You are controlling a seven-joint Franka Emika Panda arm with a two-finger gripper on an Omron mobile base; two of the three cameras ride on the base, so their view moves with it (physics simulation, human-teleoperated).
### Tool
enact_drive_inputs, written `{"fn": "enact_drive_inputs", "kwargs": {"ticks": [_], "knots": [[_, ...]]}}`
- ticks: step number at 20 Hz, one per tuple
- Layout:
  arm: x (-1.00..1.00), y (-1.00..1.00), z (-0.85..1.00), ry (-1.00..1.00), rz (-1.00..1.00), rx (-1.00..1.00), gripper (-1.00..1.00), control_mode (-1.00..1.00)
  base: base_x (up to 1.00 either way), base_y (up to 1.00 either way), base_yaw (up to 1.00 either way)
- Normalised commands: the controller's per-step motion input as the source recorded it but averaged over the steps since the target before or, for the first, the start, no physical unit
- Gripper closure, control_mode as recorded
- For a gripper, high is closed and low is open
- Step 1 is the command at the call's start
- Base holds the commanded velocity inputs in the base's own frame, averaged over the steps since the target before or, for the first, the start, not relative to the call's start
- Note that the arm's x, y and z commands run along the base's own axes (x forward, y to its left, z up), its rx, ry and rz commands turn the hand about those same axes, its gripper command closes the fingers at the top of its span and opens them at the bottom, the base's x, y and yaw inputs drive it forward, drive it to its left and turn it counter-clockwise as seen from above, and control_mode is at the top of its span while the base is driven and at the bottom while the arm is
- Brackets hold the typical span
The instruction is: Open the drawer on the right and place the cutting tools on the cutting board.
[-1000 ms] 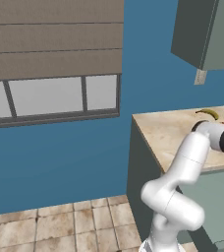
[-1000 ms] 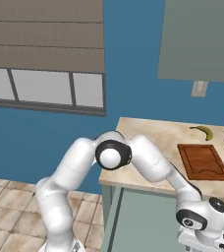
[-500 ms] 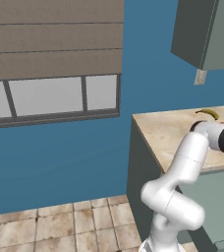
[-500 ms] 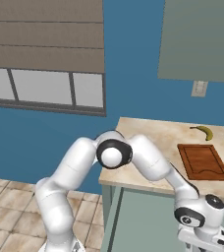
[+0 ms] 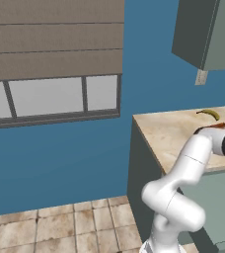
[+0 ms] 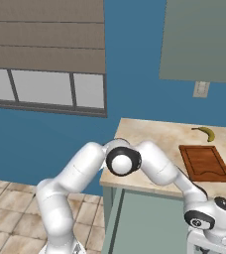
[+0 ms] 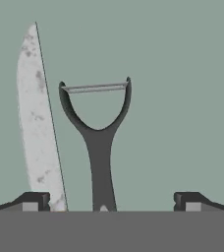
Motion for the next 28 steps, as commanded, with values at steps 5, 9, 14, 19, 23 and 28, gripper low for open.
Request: {"fn": "enact_drive_inputs", "kwargs": {"ticks": [5,9,14,19,23,28], "knots": [[0.0,-0.03,-0.31,0.02,0.0,0.0,-1.0,-1.0,0.0,0.0,0.0],[-0.02,0.0,-0.18,0.0,0.0,0.0,-1.0,-1.0,0.0,0.0,0.0],[-0.07,0.0,-0.12,0.0,0.0,0.0,-1.0,-1.0,0.0,0.0,0.0],[0.0,0.0,-0.28,0.0,0.0,0.0,-1.0,-1.0,0.0,0.0,0.0],[0.0,0.0,-0.36,0.0,0.0,0.0,-1.0,-1.0,0.0,0.0,0.0],[0.0,0.0,-0.25,0.0,0.0,0.0,1.0,-1.0,0.0,0.0,0.0]]}}
